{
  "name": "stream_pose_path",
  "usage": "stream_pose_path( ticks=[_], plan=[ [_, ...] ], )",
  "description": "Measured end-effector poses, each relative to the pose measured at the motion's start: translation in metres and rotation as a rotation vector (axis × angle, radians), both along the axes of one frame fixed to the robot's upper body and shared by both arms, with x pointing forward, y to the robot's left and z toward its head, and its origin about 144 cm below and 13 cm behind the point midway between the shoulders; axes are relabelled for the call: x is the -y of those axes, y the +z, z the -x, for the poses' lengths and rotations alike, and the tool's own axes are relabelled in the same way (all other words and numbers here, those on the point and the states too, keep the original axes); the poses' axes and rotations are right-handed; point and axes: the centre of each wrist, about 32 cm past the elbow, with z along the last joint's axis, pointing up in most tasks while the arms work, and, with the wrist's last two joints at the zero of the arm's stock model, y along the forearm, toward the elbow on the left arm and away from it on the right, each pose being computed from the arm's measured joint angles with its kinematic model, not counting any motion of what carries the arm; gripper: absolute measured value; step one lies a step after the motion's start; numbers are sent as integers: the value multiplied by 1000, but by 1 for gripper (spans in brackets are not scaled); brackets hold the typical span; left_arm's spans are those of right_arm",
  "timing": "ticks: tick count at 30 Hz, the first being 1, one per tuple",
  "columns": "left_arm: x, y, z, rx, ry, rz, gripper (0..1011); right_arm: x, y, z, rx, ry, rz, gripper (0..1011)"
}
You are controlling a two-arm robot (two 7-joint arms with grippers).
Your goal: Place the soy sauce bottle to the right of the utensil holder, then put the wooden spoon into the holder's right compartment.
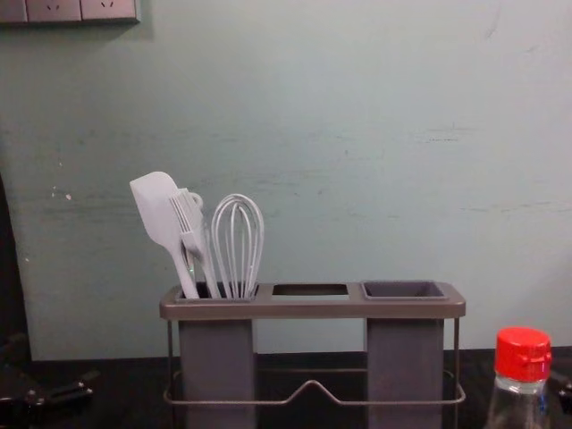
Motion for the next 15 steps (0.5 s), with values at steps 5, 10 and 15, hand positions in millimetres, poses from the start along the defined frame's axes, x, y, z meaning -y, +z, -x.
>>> stream_pose_path(
  ticks=[5, 10, 15],
  plan=[
    [0, 0, 0, 0, 0, 0, 1005, 4, 2, 12, 13, 14, 4, 1003],
    [0, 0, 0, 0, 0, 0, 1005, 10, 7, 30, 22, 34, -19, 1002],
    [0, 0, 0, 0, 0, 0, 1005, 18, 14, 50, 24, 68, -72, 1003]
  ],
)
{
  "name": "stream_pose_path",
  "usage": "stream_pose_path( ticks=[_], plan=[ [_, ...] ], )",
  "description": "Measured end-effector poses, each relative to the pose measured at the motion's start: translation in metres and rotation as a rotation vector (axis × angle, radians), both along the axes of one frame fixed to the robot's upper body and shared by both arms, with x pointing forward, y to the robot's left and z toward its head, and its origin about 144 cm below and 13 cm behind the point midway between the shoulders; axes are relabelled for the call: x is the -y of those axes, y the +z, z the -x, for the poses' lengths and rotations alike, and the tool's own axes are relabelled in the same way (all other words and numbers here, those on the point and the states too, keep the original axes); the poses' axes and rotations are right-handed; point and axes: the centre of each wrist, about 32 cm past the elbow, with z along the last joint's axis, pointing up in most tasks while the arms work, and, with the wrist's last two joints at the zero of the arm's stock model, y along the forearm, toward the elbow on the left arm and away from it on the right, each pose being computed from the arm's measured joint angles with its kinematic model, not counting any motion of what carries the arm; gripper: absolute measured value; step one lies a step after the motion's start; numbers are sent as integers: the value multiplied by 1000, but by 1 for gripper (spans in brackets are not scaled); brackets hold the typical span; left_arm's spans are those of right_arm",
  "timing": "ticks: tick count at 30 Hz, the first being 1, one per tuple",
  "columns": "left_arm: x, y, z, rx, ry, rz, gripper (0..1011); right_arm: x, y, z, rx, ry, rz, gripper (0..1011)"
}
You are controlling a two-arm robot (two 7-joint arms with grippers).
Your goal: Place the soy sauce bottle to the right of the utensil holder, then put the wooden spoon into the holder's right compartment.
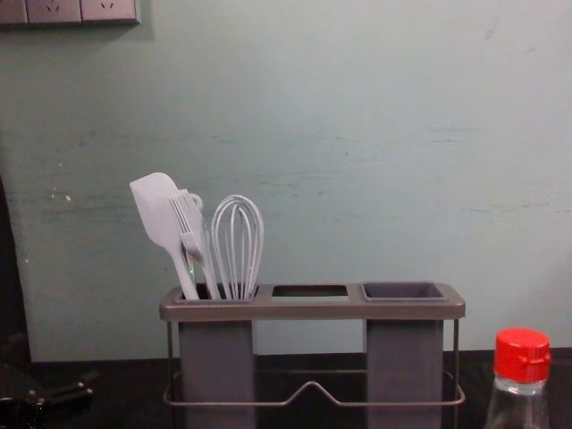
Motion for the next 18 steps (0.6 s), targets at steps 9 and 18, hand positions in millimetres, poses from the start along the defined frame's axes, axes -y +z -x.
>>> stream_pose_path(
  ticks=[9, 18],
  plan=[
    [0, 0, 0, 0, 0, 0, 1005, 18, 16, 31, -54, 129, -140, 1002],
    [0, 0, 0, 0, 0, 0, 1005, 21, 31, 42, -101, 301, -210, 1003]
  ],
)
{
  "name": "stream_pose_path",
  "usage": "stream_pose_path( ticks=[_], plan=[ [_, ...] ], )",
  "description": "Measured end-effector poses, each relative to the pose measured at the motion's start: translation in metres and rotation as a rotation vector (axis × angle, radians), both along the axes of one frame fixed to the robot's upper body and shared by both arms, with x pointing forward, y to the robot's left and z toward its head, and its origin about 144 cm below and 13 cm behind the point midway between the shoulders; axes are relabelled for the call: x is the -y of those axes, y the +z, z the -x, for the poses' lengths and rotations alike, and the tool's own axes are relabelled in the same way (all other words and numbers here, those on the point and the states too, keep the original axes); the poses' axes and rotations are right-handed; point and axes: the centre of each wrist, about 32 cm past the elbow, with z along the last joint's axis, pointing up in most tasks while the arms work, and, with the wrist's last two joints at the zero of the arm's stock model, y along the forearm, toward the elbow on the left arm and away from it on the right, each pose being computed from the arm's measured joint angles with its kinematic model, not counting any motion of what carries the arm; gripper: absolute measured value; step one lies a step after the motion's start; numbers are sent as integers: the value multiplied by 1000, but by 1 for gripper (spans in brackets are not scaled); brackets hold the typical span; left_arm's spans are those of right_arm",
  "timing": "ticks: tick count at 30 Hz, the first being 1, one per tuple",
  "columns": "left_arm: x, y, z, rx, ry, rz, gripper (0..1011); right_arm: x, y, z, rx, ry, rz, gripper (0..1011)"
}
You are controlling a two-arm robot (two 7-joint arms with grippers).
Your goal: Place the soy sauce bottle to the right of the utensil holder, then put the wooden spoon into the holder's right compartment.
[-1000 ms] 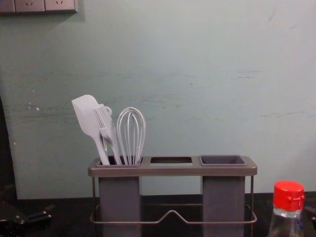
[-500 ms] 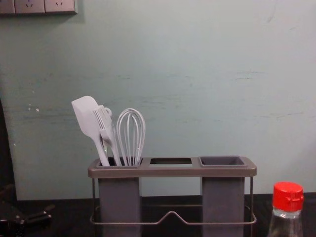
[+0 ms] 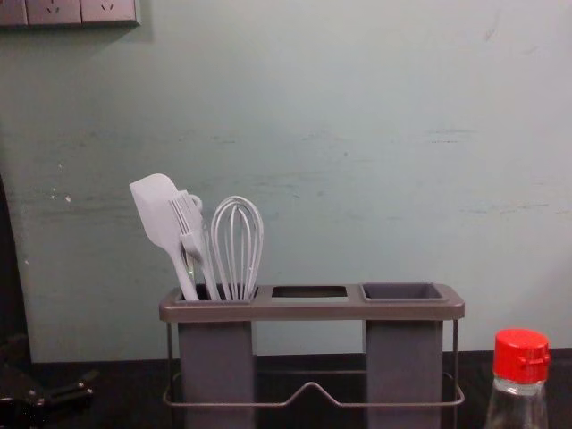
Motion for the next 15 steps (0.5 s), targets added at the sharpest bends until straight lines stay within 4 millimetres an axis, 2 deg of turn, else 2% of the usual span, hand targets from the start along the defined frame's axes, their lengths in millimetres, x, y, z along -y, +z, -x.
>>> stream_pose_path(
  ticks=[5, 15],
  plan=[
    [0, 0, 0, 0, 0, 0, 1005, -7, 2, -2, -6, 61, -12, 1002],
    [0, 0, 0, 0, 0, 0, 1005, -37, -3, -20, -7, 134, -25, 1002]
  ],
)
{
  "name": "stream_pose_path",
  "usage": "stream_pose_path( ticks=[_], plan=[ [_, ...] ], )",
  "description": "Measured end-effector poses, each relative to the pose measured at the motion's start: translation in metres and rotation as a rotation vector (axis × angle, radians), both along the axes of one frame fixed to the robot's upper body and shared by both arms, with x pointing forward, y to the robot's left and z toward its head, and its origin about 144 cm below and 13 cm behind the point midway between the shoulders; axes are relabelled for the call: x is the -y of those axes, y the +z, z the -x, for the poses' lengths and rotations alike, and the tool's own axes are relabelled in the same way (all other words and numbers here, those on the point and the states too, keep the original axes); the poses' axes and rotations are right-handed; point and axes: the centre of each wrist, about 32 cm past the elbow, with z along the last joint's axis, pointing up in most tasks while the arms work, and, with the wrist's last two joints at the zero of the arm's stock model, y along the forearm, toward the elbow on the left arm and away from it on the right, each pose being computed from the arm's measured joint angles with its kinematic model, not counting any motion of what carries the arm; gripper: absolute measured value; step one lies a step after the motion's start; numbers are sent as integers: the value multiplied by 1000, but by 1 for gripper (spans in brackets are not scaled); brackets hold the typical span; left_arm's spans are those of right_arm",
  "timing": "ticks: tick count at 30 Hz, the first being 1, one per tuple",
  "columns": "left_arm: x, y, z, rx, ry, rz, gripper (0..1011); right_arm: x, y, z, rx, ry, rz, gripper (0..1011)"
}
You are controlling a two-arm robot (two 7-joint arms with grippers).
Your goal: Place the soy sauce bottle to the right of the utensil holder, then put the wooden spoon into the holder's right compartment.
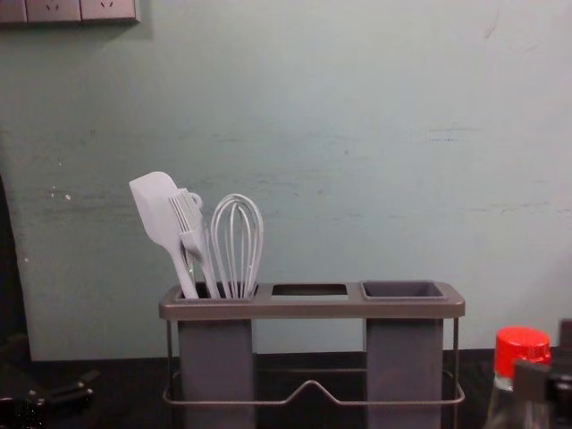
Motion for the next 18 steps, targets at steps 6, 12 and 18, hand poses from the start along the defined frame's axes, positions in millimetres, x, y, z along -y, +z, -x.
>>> stream_pose_path(
  ticks=[6, 12, 18],
  plan=[
    [0, 0, 0, 0, 0, 0, 1005, -12, -2, -11, 9, 4, 6, 1002],
    [0, 0, 0, 0, 0, 0, 1005, -18, -4, -18, 8, 0, 14, 1003],
    [0, 0, 0, 0, 0, 0, 1005, -22, -7, -22, 11, -12, 12, 983]
  ],
)
